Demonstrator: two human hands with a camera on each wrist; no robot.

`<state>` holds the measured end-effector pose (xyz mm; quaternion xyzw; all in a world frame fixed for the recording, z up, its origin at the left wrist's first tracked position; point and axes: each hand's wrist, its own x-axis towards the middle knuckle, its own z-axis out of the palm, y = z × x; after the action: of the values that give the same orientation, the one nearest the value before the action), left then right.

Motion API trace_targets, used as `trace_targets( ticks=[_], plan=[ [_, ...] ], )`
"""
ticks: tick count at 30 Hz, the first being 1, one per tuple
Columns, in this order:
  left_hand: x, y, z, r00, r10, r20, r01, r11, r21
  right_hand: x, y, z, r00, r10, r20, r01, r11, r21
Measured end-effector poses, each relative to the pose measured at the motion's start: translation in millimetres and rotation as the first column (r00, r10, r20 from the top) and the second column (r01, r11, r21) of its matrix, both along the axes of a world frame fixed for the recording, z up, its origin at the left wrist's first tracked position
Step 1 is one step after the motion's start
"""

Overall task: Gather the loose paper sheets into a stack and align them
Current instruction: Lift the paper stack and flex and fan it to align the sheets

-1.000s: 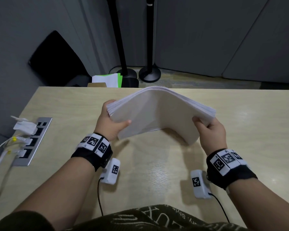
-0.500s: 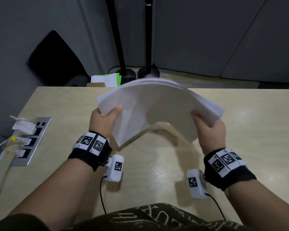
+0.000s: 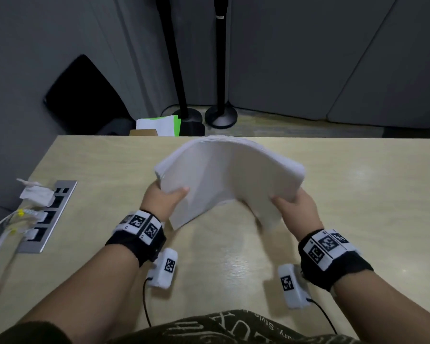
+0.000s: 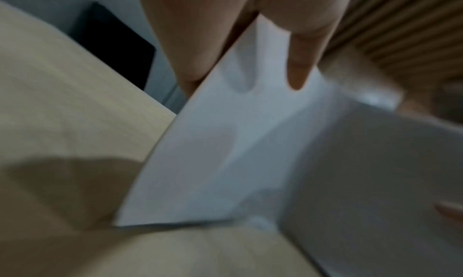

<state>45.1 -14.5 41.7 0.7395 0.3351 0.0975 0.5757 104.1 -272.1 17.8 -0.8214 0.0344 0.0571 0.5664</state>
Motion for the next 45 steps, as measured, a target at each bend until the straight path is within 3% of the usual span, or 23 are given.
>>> trace_targets(
  ticks=[2,7,10,13,15,18,20,22,25,28,31,36,38,42,45],
  plan=[
    [1.8,-3.9,-1.1,0.998,-0.054,-0.034,0.056,0.996,0.070,0.1,2.2,-3.3,1.000,0.013,-0.008,-0.014,0.994,-0.104],
    [2.3,0.8,5.7,0.991,0.016,0.131,-0.018,1.000,0.014,-4.2,1.8,10.6,0.959,-0.137,0.249,0.112,0.988,0.110],
    [2.5,2.1,-2.6,0.995,0.059,0.079,-0.052,0.994,-0.096,-2.7,-0.5,5.3,0.989,-0.089,0.122,0.082,0.995,0.063],
    [5.4,2.2,-7.1,0.998,0.012,-0.063,-0.014,0.999,-0.037,2.7,0.9,3.4,0.996,0.082,-0.022,-0.085,0.976,-0.203],
    [8.0,3.9,-3.1,0.999,-0.013,-0.036,0.014,1.000,0.024,2.3,3.7,9.0,0.995,0.086,0.053,-0.078,0.988,-0.136],
    [6.5,7.5,6.6,0.993,0.016,0.117,-0.015,1.000,-0.004,1.0,3.4,15.3,0.971,-0.086,0.225,0.074,0.995,0.059],
    [3.6,6.5,7.2,0.986,0.048,0.160,-0.035,0.996,-0.087,-1.5,3.7,13.1,0.978,-0.115,0.173,0.090,0.985,0.148],
    [0.5,2.6,-1.0,0.994,0.040,0.102,-0.026,0.991,-0.132,-2.0,3.2,6.2,0.998,-0.021,0.052,0.018,0.998,0.068],
    [-0.5,-4.8,-9.5,0.998,0.052,0.029,-0.051,0.998,-0.034,-4.0,3.9,6.1,0.990,0.136,-0.032,-0.139,0.978,-0.158],
    [0.4,-7.1,-0.9,0.994,0.048,0.098,-0.051,0.999,0.020,-6.7,6.1,16.8,0.994,0.031,0.102,-0.026,0.998,-0.055],
    [1.5,-7.5,7.2,0.981,0.107,0.162,-0.106,0.994,-0.015,-6.0,7.1,19.3,0.978,-0.077,0.193,0.067,0.996,0.057],
    [5.8,-12.3,-0.6,0.998,-0.026,-0.050,0.028,0.998,0.047,-0.2,9.7,10.6,0.997,0.025,-0.074,-0.036,0.989,-0.145],
    [6.6,-10.4,2.0,0.998,-0.050,-0.030,0.052,0.996,0.077,0.4,8.9,11.7,1.000,0.012,-0.015,-0.013,0.995,-0.097],
    [4.6,-4.1,9.0,0.988,0.031,0.153,-0.025,0.999,-0.045,-2.0,4.9,16.5,0.984,-0.125,0.130,0.116,0.991,0.068],
    [4.7,-5.3,-1.3,1.000,-0.025,0.003,0.025,1.000,0.002,-2.2,5.8,9.5,0.997,-0.070,0.016,0.071,0.997,-0.006]
  ],
)
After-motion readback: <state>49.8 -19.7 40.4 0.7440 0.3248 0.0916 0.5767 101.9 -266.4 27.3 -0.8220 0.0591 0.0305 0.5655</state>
